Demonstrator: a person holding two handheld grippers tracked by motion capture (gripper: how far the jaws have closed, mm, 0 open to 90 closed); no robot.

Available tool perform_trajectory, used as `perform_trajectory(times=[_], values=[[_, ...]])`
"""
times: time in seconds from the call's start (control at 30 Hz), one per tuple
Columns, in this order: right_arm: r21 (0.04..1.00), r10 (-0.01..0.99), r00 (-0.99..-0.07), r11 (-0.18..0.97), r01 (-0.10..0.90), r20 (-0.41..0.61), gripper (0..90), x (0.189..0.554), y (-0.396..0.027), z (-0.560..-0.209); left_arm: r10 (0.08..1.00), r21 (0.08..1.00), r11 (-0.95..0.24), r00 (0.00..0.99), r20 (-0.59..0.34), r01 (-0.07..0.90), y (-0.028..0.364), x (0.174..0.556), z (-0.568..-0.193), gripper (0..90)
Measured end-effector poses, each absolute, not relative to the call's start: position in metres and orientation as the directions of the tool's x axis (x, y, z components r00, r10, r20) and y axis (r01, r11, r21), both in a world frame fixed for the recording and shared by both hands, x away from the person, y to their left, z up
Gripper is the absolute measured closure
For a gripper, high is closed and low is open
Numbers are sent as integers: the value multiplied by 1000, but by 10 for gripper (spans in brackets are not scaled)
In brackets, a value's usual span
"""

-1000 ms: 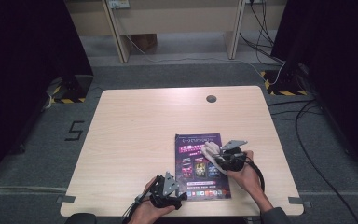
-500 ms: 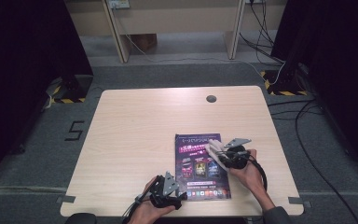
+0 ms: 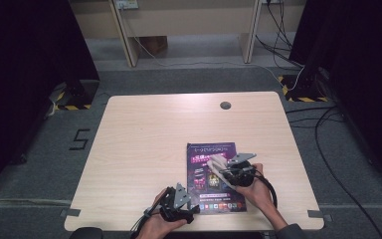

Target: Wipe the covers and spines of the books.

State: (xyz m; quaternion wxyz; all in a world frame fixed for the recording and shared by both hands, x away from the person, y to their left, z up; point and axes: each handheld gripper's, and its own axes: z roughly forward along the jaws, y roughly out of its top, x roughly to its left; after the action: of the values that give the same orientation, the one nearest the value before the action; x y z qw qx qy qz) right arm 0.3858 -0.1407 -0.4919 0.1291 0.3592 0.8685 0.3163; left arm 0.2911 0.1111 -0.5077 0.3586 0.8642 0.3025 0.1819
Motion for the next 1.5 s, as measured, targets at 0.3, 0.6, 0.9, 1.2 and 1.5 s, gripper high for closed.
perform_trajectory(times=[0.3, 0.6, 0.9, 1.2, 1.5], values=[[642, 653, -757, 579, 503, 4, 777, 380, -108, -493, 661, 717, -538, 750, 33, 443, 118, 296, -505, 229], [647, 579, -815, 616, 450, 16, 778, 362, -77, -494, 685, 706, -515, 728, -2, 486, 135, 293, -503, 196], [651, 546, -838, 628, 427, 23, 777, 353, -69, -495, 702, 705, -498, 712, -16, 506, 143, 291, -502, 190], [649, 541, -840, 629, 427, 28, 777, 350, -69, -495, 705, 705, -492, 709, -23, 511, 144, 291, -503, 188], [647, 535, -844, 633, 425, 31, 776, 348, -68, -495, 709, 701, -492, 705, -21, 516, 146, 291, -503, 184]])
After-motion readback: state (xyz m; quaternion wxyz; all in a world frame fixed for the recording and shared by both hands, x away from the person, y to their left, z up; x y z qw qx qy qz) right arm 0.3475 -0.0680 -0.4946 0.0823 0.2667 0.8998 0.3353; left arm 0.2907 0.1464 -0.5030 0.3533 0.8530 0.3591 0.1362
